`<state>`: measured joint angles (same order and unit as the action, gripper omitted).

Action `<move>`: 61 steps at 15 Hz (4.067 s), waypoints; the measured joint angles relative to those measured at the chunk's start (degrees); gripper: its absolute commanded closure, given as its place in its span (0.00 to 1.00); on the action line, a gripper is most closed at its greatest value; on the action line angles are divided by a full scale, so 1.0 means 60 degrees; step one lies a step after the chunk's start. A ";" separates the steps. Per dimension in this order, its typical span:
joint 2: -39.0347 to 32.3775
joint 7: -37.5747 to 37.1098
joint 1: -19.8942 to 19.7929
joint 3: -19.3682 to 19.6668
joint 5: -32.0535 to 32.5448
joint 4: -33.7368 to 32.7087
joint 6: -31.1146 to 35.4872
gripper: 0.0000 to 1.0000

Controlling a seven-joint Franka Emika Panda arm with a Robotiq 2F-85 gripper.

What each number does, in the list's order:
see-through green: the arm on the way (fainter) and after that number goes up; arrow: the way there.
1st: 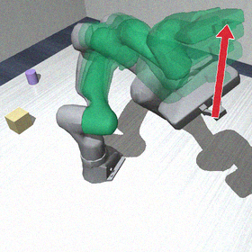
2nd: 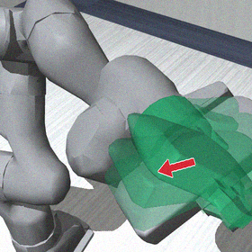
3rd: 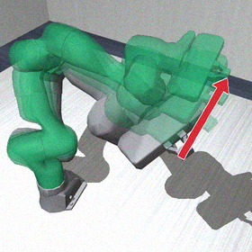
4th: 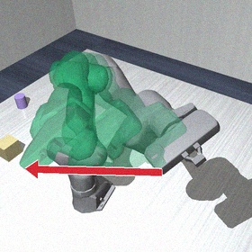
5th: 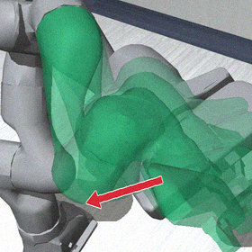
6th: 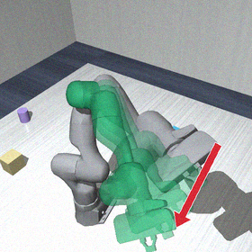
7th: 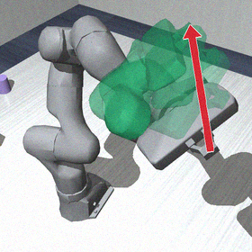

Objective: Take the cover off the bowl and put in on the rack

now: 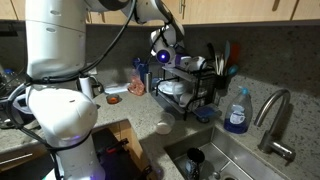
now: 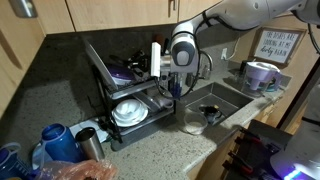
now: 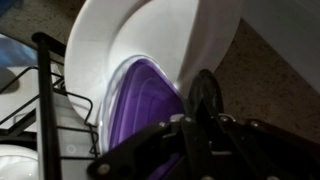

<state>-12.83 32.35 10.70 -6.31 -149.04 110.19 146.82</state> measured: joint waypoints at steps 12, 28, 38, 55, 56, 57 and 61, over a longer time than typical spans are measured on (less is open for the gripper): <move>-0.0037 0.0000 0.0177 0.0185 0.0000 -0.0006 0.0601 0.47; 0.1462 -0.0242 0.1227 0.0109 -0.0003 0.1206 0.1546 0.12; 0.2862 -0.1544 0.1820 -0.1975 0.2590 0.3496 0.1555 0.00; 0.3156 -0.6755 0.1853 -0.2884 0.9662 0.5737 0.1801 0.00; 0.3157 -0.7163 0.1854 -0.2888 1.0214 0.5891 0.1885 0.00; 0.3160 -0.7587 0.1854 -0.2890 1.0800 0.6044 0.1956 0.00; 0.3170 -0.9185 0.1790 -0.2880 1.3043 0.6611 0.2061 0.00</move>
<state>6.19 -22.76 21.44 -23.59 -70.78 149.86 159.18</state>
